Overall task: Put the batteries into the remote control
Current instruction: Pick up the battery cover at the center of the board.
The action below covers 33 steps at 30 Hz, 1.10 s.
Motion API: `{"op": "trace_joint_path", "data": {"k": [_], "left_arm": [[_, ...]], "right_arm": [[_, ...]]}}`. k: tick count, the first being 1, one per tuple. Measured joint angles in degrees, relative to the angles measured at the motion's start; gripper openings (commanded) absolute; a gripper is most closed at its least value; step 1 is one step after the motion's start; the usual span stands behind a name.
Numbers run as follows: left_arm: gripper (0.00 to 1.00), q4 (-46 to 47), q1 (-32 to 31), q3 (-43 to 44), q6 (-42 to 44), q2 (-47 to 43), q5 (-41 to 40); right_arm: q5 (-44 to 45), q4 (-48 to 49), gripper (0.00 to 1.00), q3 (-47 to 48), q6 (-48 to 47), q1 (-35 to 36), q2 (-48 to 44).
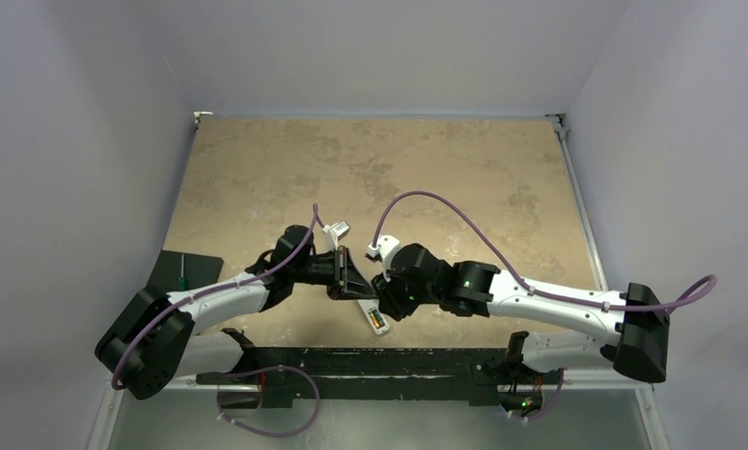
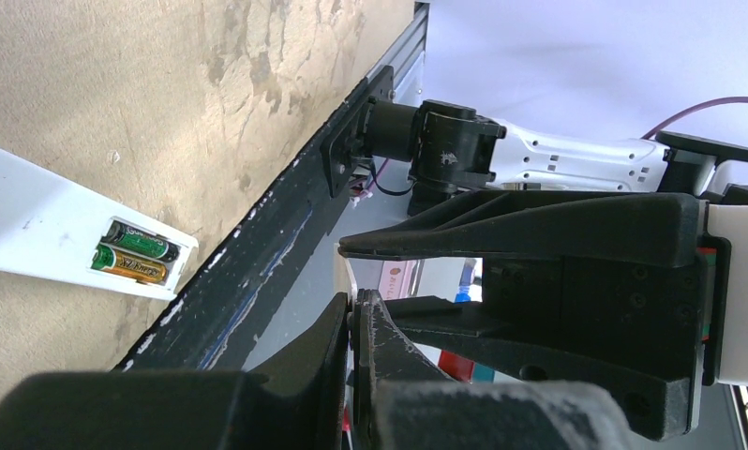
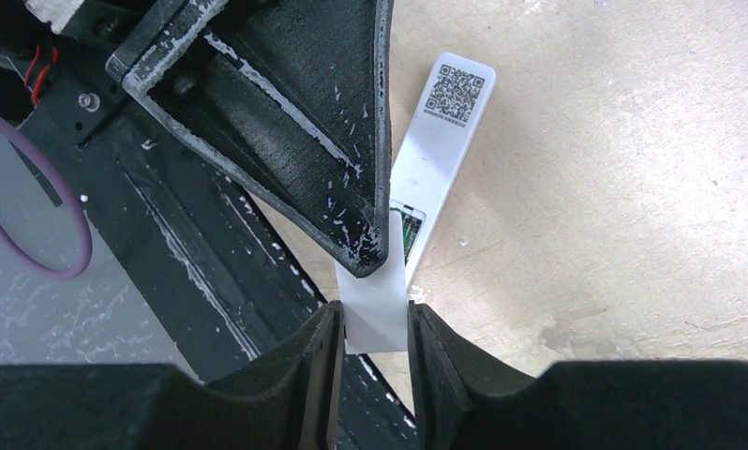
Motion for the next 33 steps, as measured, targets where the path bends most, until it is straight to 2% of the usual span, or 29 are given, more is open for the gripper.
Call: {"op": "trace_joint_path", "data": {"k": [7,16,19,25,33], "left_arm": [[0.00,0.26,0.00,-0.20,-0.02,0.00,0.02],[0.30,-1.11,0.00,-0.26,0.11,0.00,-0.24],[0.34,-2.43,0.00,-0.26,0.59,-0.07,-0.85],[0.38,-14.01,-0.02,2.99,6.56,-0.63,-4.70],[0.39,-30.97,0.00,11.04,16.55,-4.79,-15.63]], "right_arm": [[0.07,0.02,0.23,0.00,0.04,0.35,0.00],[0.72,-0.46,0.19,0.02,0.66,0.83,0.00],[1.40,-0.87,0.18,0.02,1.38,1.01,0.00],[1.73,-2.91,0.18,0.02,4.07,1.11,0.00],[3.10,-5.14,0.18,0.02,9.86,1.57,3.23]]}}
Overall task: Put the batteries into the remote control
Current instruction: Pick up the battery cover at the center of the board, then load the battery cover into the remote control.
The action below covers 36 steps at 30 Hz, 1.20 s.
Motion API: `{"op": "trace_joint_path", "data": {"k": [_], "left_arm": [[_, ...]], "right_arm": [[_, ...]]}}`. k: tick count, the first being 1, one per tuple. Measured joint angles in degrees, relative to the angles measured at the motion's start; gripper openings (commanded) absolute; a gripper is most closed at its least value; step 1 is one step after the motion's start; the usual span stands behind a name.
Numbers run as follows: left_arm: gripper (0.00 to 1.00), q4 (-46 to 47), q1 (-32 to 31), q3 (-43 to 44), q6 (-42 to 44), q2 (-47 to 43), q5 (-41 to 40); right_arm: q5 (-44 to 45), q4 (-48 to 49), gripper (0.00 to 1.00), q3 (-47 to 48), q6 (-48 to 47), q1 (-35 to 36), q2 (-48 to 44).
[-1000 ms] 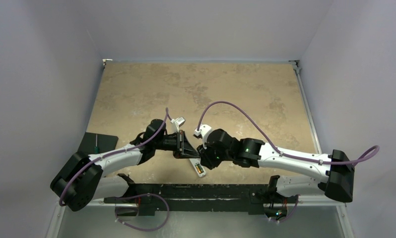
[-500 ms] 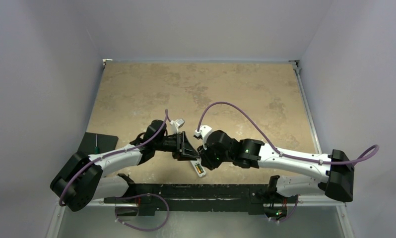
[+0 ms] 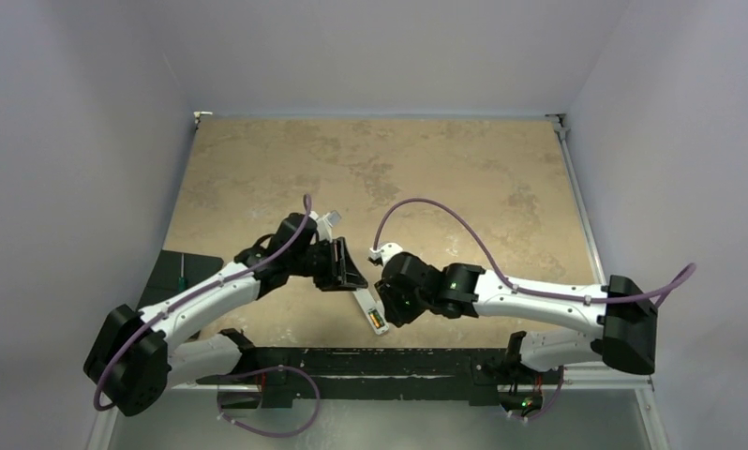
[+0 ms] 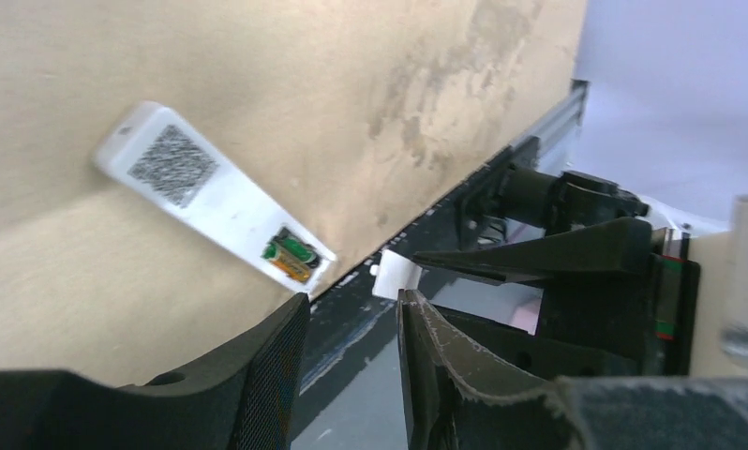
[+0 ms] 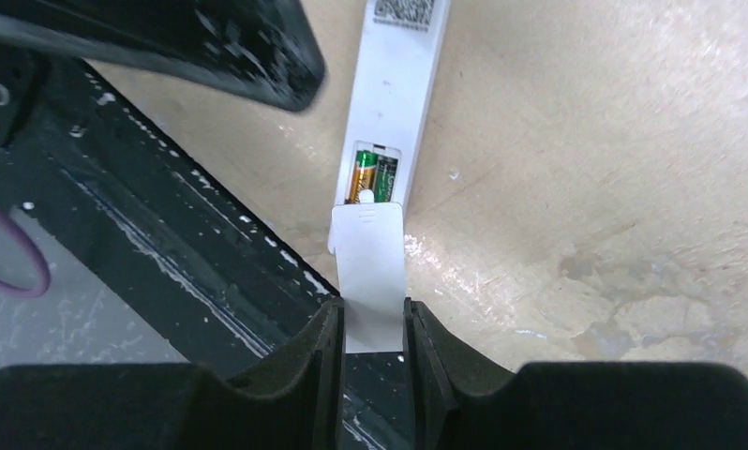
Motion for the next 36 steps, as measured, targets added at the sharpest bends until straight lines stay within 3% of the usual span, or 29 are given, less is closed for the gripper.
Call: {"op": "trace_joint_path", "data": {"k": [11,26,36], "left_arm": [[0.39,-17.14,0.00,4.76,9.11,-5.49,-13.94],[0.39,-26.08,0.00,8.41,16.37,-6.78,-21.07],[0.39,-27.21,0.00,9.05,18.12,-7.45,-21.51]], "right_arm": [[2.51,-2.29,0.18,1.92,8.26,2.29,8.66],[6.19,-2.23,0.18,6.93,14.51,5.07,16.70],[8.76,-2.47,0.18,8.52,16.09,5.16,19.98]]}}
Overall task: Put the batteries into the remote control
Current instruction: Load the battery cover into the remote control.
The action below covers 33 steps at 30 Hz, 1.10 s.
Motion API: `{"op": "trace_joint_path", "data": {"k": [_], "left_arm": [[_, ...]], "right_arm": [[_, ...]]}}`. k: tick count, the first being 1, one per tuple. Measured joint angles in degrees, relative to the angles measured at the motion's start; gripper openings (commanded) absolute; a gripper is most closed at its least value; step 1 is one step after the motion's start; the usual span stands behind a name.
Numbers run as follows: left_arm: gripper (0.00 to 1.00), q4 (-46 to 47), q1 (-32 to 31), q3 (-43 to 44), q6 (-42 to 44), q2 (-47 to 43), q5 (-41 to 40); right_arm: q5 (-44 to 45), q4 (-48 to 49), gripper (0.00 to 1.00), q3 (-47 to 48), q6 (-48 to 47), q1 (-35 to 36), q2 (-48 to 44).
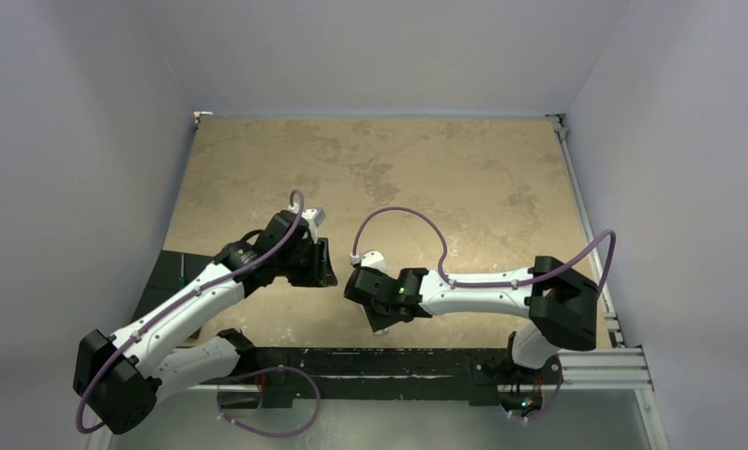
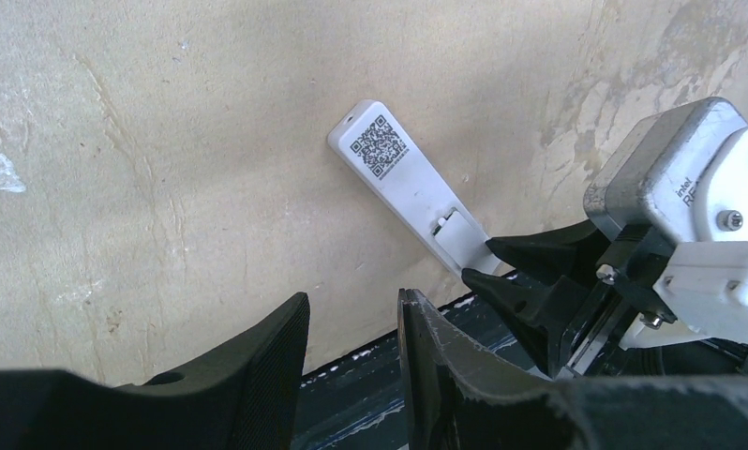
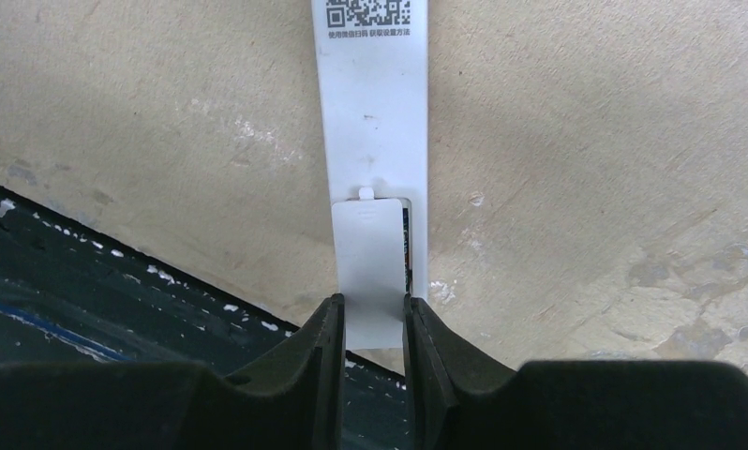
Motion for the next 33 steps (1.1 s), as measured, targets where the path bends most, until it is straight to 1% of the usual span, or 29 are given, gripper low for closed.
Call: {"op": "trace_joint_path", "data": {"k": [20,33], "left_arm": [[0.40,0.13,0.00,0.00,0.17,0.63,0.48],[0.40,0.13,0.00,0.00,0.15,0.63,0.52]], "right_arm": [[0.66,-0.81,0.19,0.35,0.72,0.02,0.35],[0.76,-0.90,0.23,0.46,0.90,0.55,1.88]]}}
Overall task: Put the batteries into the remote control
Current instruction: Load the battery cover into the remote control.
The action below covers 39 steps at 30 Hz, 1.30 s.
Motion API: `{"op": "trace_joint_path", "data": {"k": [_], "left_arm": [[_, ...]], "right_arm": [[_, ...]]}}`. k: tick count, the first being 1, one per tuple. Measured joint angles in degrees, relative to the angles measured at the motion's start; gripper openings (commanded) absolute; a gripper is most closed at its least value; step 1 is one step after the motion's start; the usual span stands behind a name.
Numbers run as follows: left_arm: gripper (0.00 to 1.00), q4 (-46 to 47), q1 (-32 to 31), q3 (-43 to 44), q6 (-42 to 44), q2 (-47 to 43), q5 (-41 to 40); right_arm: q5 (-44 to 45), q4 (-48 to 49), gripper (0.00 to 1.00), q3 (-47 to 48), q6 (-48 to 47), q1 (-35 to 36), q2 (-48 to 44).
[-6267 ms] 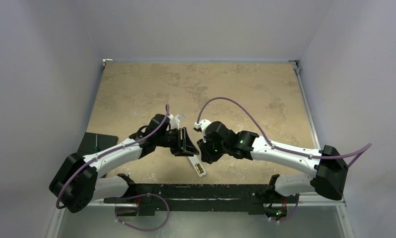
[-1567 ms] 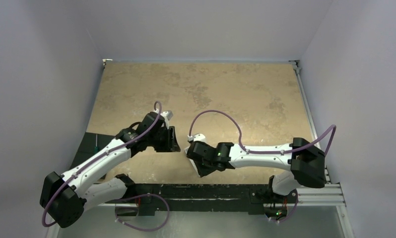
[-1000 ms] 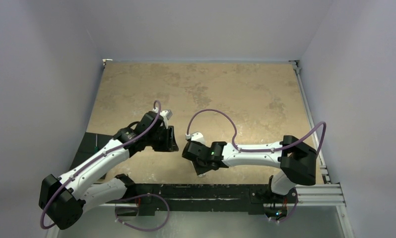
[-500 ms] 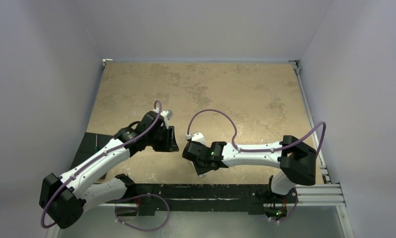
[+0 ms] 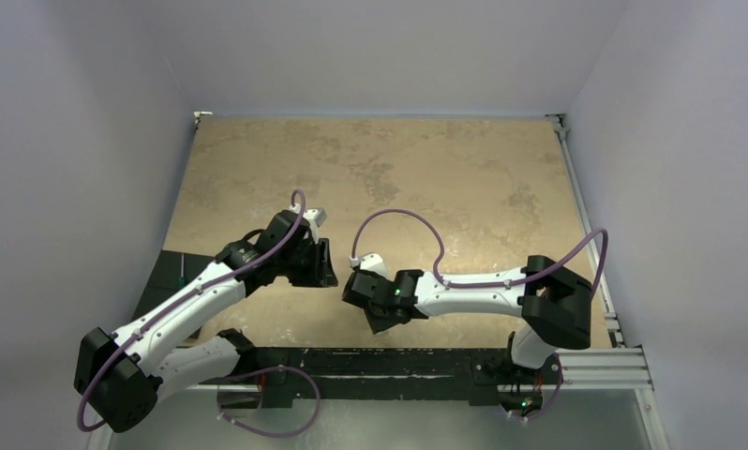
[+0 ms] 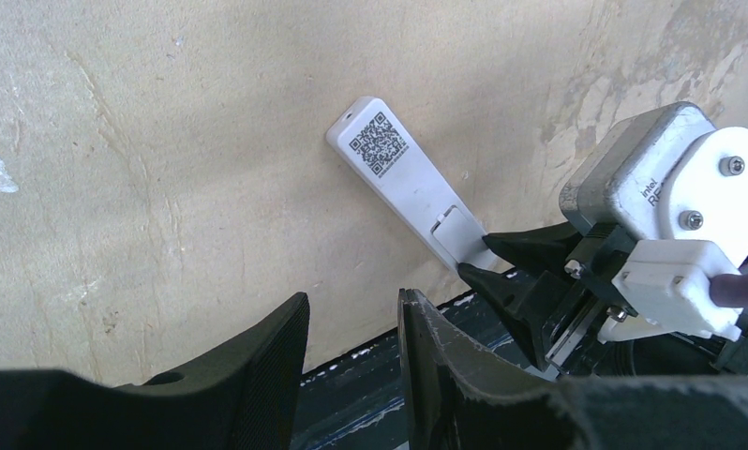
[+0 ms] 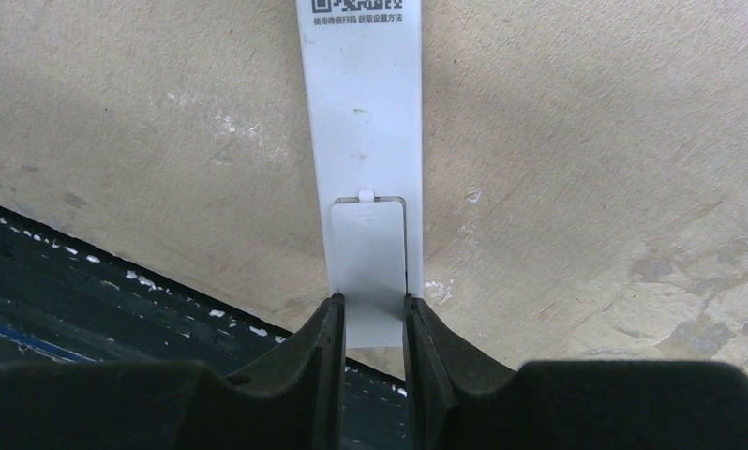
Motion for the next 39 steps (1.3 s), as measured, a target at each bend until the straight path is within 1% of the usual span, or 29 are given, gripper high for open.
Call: {"op": "trace_joint_path", "data": {"k": [5,15,23,39], "left_arm": [[0.40,0.00,0.00,0.00,0.00,0.00,0.15],[0.40,0.04,0.00,0.00,0.02,0.00,0.44],[0.40,0.07,0.00,0.00,0.00,-0.02,0.59],[0.40,0.07,0.00,0.00,0.02,-0.02,0.85]], "right_arm": [[0.42,-0.09,0.25,0.07,0.22,0.11,0.04],[0.98,-1.14,0.22,0.42,0.87,0.81,0.07],[1.40,-1.95,0.23,0.42,1.68,1.60,0.07],[2.51,-2.36,0.27,0.94,2.73,1.70,0.17]]}}
